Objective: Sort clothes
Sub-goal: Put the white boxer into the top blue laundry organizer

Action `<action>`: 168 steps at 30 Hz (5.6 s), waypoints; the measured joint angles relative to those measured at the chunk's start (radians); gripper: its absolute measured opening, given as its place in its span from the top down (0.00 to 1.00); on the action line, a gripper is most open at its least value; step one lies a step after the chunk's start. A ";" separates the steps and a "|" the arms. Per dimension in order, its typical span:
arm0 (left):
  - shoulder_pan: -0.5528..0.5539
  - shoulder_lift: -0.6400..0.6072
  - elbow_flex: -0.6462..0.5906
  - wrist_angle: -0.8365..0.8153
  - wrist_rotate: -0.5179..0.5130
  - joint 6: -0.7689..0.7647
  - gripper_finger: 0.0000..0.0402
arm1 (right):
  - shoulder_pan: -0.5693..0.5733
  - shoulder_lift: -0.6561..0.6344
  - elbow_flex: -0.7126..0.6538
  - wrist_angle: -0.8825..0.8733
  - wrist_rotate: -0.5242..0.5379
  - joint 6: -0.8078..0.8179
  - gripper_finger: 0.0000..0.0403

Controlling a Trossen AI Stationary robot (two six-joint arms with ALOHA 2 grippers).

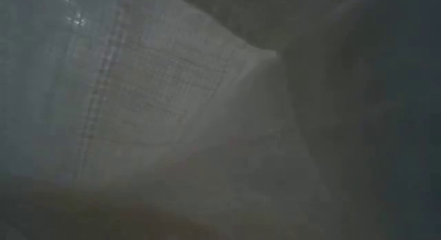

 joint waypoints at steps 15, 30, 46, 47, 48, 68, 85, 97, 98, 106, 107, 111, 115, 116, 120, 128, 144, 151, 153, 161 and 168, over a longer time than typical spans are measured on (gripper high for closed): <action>0.000 0.000 0.000 0.004 0.000 -0.007 1.00 | 0.000 0.485 0.385 -0.003 0.236 -0.166 0.98; 0.000 0.000 0.000 0.001 -0.001 -0.037 1.00 | -0.029 1.188 1.054 -0.178 0.294 -0.306 0.98; 0.000 0.000 0.000 0.000 0.000 -0.044 1.00 | -0.086 1.793 1.735 -0.519 0.144 -0.318 0.98; 0.000 0.000 0.000 0.000 -0.001 -0.045 1.00 | -0.086 1.818 1.758 -0.519 0.144 -0.327 0.98; 0.000 0.000 0.000 0.000 0.000 -0.044 1.00 | -0.086 1.838 1.775 -0.528 0.141 -0.334 0.98; 0.000 0.005 0.000 0.001 -0.008 0.001 1.00 | -0.085 2.092 1.798 -0.534 0.042 -0.502 0.41; 0.000 0.005 0.000 0.001 -0.008 0.001 1.00 | -0.085 2.176 1.787 -0.513 -0.163 -0.788 0.40; 0.000 0.007 0.000 0.002 -0.012 0.008 1.00 | -0.085 2.202 1.788 -0.507 -0.124 -0.836 0.54; 0.000 0.008 0.000 0.001 -0.012 0.008 1.00 | -0.085 2.206 1.788 -0.517 -0.122 -0.837 0.57; 0.000 0.007 0.000 0.002 -0.012 0.008 1.00 | -0.085 2.211 1.787 -0.535 -0.060 -0.841 0.74; 0.000 0.007 0.000 0.002 -0.012 0.008 1.00 | -0.085 2.211 1.787 -0.534 -0.052 -0.840 0.77; 0.000 0.007 0.000 0.002 -0.013 0.008 1.00 | -0.084 2.209 1.787 -0.522 -0.002 -0.827 0.90; 0.000 0.007 0.000 0.002 -0.013 0.008 1.00 | -0.084 2.192 1.787 -0.529 0.035 -0.813 0.98; 0.000 0.007 0.000 0.002 -0.013 0.008 1.00 | -0.084 2.180 1.787 -0.528 0.045 -0.799 0.97; 0.000 0.007 0.000 0.002 -0.013 0.006 1.00 | -0.084 2.117 1.787 -0.539 0.052 -0.753 0.95; 0.001 0.007 0.000 0.002 -0.013 0.008 1.00 | -0.084 1.982 1.787 -0.540 0.141 -0.745 0.96; 0.001 0.007 0.000 0.002 -0.015 0.009 1.00 | -0.105 1.712 1.787 -0.540 0.512 -0.756 0.95; 0.000 0.007 0.000 0.002 -0.015 0.017 1.00 | -0.170 1.601 1.787 -0.558 0.622 -0.756 0.94; 0.001 0.007 0.000 0.002 -0.015 0.017 1.00 | -0.196 1.573 1.787 -0.577 0.656 -0.751 0.94; 0.001 0.007 0.000 0.002 -0.015 0.019 1.00 | -0.330 1.485 1.787 -0.800 0.744 -0.612 0.94; 0.001 0.007 0.000 0.002 -0.015 0.019 1.00 | -0.462 1.457 1.787 -1.064 0.745 -0.417 0.94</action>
